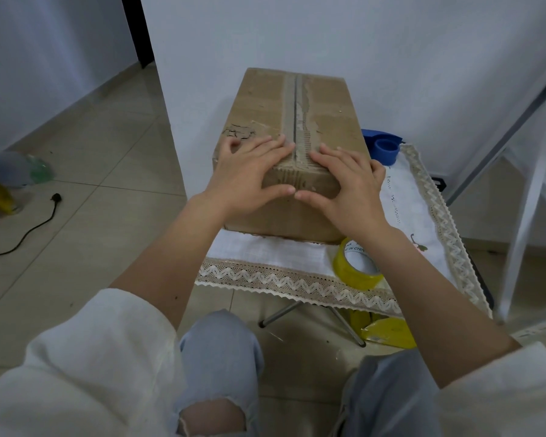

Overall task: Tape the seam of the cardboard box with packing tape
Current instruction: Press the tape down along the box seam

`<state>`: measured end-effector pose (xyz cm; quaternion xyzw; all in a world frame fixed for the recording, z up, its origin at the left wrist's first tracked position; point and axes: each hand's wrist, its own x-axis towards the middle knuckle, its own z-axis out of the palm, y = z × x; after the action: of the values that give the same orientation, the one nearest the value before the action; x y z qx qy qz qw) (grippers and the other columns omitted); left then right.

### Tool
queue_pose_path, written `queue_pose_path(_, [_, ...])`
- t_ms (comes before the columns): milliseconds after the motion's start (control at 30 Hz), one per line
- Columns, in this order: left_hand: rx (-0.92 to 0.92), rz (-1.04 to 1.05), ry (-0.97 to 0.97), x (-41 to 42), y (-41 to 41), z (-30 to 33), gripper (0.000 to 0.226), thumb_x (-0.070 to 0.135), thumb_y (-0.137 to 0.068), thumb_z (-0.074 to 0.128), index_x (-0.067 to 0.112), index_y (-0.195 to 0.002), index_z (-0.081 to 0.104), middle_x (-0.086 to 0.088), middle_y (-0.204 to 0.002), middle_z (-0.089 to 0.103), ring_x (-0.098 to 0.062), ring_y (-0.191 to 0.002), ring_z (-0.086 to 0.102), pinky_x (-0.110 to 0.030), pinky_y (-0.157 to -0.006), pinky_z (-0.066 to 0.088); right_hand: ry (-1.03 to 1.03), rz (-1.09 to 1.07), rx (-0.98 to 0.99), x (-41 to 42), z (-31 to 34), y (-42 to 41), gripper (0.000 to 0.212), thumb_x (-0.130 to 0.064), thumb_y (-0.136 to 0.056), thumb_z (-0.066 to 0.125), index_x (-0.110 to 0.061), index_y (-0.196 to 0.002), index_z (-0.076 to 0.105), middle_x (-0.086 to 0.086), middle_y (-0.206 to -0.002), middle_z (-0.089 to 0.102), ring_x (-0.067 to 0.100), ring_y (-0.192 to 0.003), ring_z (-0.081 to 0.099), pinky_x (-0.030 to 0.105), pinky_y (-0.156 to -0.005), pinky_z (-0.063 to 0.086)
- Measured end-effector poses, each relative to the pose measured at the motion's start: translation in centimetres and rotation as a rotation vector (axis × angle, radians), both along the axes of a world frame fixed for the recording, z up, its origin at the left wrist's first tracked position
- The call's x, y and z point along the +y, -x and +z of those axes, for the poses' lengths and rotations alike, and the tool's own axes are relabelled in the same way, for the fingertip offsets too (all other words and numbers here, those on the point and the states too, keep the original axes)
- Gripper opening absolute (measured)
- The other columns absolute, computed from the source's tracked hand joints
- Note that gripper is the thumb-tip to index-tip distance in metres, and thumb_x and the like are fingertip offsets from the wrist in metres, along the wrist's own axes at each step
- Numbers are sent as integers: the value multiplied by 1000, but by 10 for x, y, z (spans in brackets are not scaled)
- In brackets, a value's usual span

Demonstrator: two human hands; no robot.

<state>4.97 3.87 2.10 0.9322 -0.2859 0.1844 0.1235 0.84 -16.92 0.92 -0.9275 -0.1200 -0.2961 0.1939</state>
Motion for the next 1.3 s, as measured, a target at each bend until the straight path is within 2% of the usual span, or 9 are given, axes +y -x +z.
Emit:
queue_pose_path(133, [3, 11, -14, -3, 0, 1, 65, 53, -94, 53, 33, -152, 32, 7, -162, 28, -13, -149, 24, -43, -114, 12, -33, -35, -46, 4, -3, -1, 50, -50, -82, 69, -29, -126, 64, -7, -138, 59, 17, -130, 47, 28, -99, 15])
queue_pose_path(367, [81, 20, -55, -5, 2, 5, 65, 42, -98, 53, 31, -155, 24, 7, -164, 19, -13, -151, 16, -42, -115, 7, -4, -2, 38, 1, 2, 3, 49, -33, -87, 69, -27, -135, 57, -5, -145, 52, 20, -136, 40, 25, -99, 11])
queue_pose_path(533, [67, -47, 253, -15, 22, 1, 75, 18, -82, 72, 27, -149, 39, 3, -156, 40, -14, -147, 27, -31, -113, 7, -22, 83, 54, -13, 9, 12, 50, -25, -89, 68, -19, -137, 55, 5, -148, 48, 25, -138, 40, 37, -113, 19])
queue_pose_path(667, [-235, -70, 526, -45, 56, -12, 43, 1, -80, 63, 13, -121, 66, 0, -120, 68, -21, -114, 57, -31, -100, 37, -107, -9, -152, -38, 7, 26, 41, -20, -90, 65, -12, -130, 59, 10, -142, 52, 28, -130, 46, 32, -112, 28])
queue_pose_path(767, [-272, -155, 655, -72, 76, -26, 28, -8, -82, 60, 7, -103, 71, -1, -95, 72, -19, -91, 62, -31, -81, 50, -155, -106, -219, -57, -1, 37, 33, -15, -92, 61, -10, -125, 61, 9, -133, 57, 27, -123, 50, 21, -106, 29])
queue_pose_path(833, [-174, -214, 663, -87, 84, -39, 25, -6, -84, 60, 8, -100, 71, 1, -91, 72, -18, -85, 63, -36, -75, 52, -205, -127, -151, -68, -8, 44, 29, -14, -93, 59, -12, -122, 62, 5, -124, 60, 24, -115, 53, 14, -97, 32])
queue_pose_path(967, [17, -255, 624, -110, 86, -70, 24, -4, -85, 59, 11, -98, 70, 3, -91, 71, -18, -85, 64, -41, -73, 54, -335, -155, 114, -89, -29, 51, 21, -20, -96, 58, -19, -116, 64, -8, -107, 65, 11, -89, 60, 36, -81, 54])
queue_pose_path(1133, [156, -235, 534, -144, 82, -88, 15, 18, -89, 65, 19, -103, 67, 8, -94, 69, -12, -86, 62, -39, -77, 52, -474, -235, 315, -113, -60, 43, 11, -27, -96, 58, -26, -101, 67, -8, -88, 70, 14, -70, 69, 42, -78, 56])
queue_pose_path(1300, [257, -143, 243, -177, 73, -93, 48, 65, -77, 64, 28, -108, 56, 11, -90, 72, -13, -87, 64, -36, -85, 41, -611, -238, 394, -124, -74, 32, 12, -25, -98, 56, -22, -100, 68, -5, -87, 73, 11, -62, 68, 23, -67, 55])
